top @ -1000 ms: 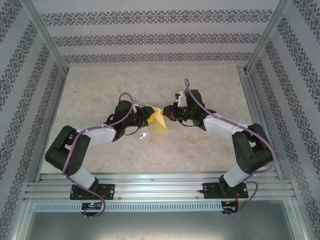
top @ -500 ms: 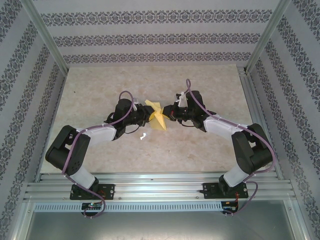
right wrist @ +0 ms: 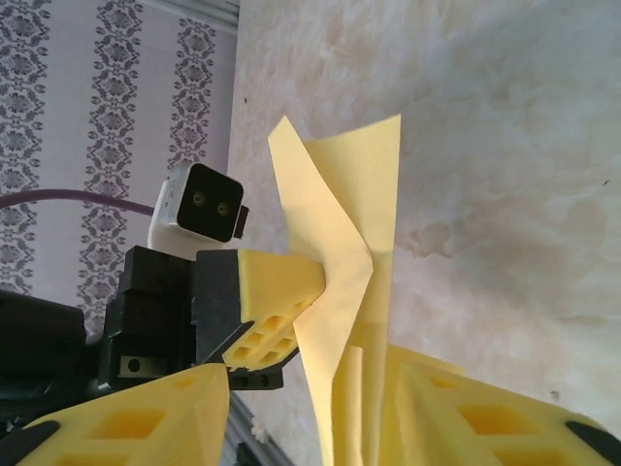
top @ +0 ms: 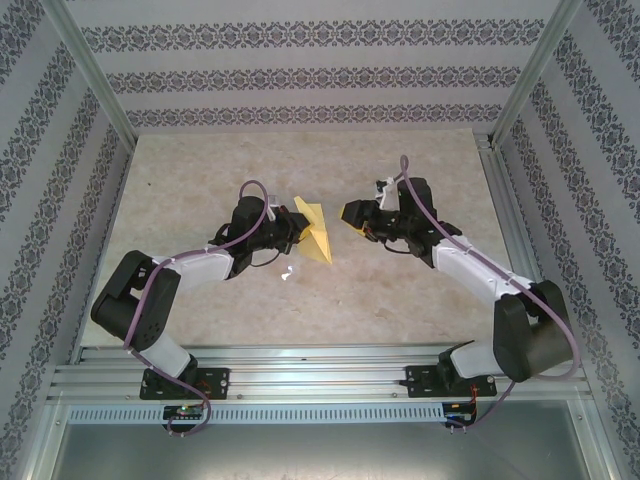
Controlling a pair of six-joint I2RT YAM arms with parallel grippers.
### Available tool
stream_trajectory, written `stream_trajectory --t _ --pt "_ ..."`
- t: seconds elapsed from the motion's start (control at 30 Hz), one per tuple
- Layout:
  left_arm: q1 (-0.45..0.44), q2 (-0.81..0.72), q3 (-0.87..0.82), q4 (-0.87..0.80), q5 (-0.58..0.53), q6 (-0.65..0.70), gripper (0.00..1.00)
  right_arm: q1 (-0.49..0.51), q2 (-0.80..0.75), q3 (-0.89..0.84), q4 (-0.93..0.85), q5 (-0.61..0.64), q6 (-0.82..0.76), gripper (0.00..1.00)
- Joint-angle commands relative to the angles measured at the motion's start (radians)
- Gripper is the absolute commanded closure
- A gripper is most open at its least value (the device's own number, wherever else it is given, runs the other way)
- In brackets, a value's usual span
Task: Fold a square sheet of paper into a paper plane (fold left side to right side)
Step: Turn over the paper at the center of the table.
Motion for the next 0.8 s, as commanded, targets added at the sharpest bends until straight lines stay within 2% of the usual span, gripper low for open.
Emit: stream_trajectory --t 0.0,0.17,0.47,0.53,0.77 --pt "-0.009 -0.028 0.032 -0.02 0.001 0.03 0.95 0.015 -0.006 -0.044 -0.032 -0.031 -0.043 0.46" --pt "-0.008 -0.039 0.035 -0.026 0.002 0.032 0.95 0.052 0.048 -0.058 0.084 -0.063 0.012 0.41" --pt "-0.008 -0.049 0.033 -0.037 0.002 0.035 0.94 0.117 0.175 -0.046 0.28 -0.108 0.121 0.41" --pt "-0.007 -0.048 0.032 -0.031 0.004 0.031 0.94 0.124 0.185 -0.049 0.305 -0.116 0.139 0.45" --pt "-0.008 -0.043 0.034 -0.04 0.005 0.035 0.92 0.125 0.187 -0.046 0.312 -0.126 0.153 0.69"
